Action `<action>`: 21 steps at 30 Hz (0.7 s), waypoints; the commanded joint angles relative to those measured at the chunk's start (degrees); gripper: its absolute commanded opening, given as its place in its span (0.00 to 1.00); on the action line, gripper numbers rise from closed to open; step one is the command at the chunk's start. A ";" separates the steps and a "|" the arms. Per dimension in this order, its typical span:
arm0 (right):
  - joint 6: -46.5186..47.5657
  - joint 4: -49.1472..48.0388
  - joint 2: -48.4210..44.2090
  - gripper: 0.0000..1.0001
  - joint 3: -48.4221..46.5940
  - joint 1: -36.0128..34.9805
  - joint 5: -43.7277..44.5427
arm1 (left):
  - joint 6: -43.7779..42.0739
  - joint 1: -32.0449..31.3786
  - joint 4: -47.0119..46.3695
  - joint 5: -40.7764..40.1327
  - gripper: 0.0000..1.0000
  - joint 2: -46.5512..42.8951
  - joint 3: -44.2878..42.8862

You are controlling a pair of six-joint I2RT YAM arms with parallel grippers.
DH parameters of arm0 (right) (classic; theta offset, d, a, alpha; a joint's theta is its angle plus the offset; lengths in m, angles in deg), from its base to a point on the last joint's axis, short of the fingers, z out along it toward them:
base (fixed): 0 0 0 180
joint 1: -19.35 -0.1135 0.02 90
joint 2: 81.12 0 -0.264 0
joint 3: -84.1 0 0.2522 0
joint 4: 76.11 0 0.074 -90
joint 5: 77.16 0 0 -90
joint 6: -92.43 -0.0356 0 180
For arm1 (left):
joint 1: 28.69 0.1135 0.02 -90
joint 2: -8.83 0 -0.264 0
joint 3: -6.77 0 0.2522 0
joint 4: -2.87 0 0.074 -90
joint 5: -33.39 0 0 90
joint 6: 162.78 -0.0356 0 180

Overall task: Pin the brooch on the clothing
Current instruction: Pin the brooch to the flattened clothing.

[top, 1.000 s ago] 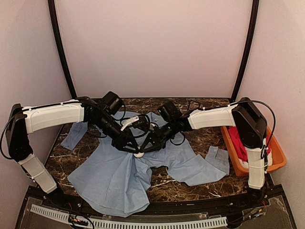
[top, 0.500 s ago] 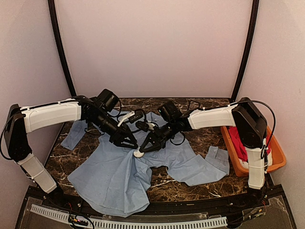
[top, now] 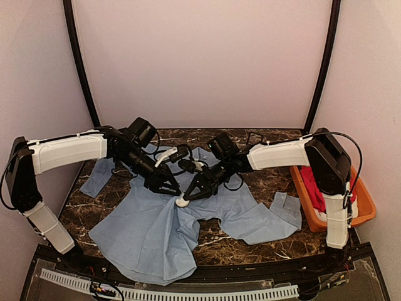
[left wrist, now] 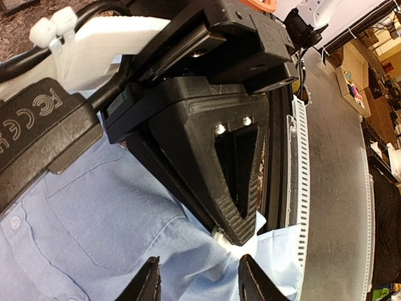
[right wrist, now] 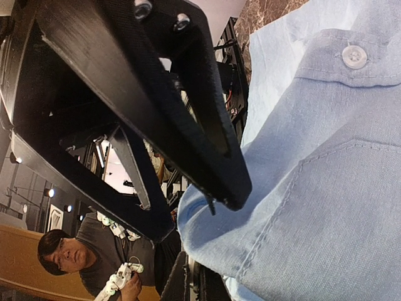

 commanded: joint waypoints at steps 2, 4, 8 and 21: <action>0.45 -1.47 -1.63 0.00 -0.72 0.20 -1.09 | -0.99 -0.89 2.69 -0.95 0.42 1.08 0.08; 0.53 -1.49 -1.61 0.00 -0.77 0.21 -1.09 | -0.99 -1.10 2.77 -0.72 0.42 1.23 -0.02; 0.47 -1.47 -1.56 0.00 -0.78 0.29 -1.16 | -1.03 -1.24 2.76 0.01 0.42 1.27 -0.03; 0.33 -1.29 -1.63 0.00 -0.78 0.28 -0.66 | -1.66 -2.18 3.79 -0.68 0.41 2.63 -1.25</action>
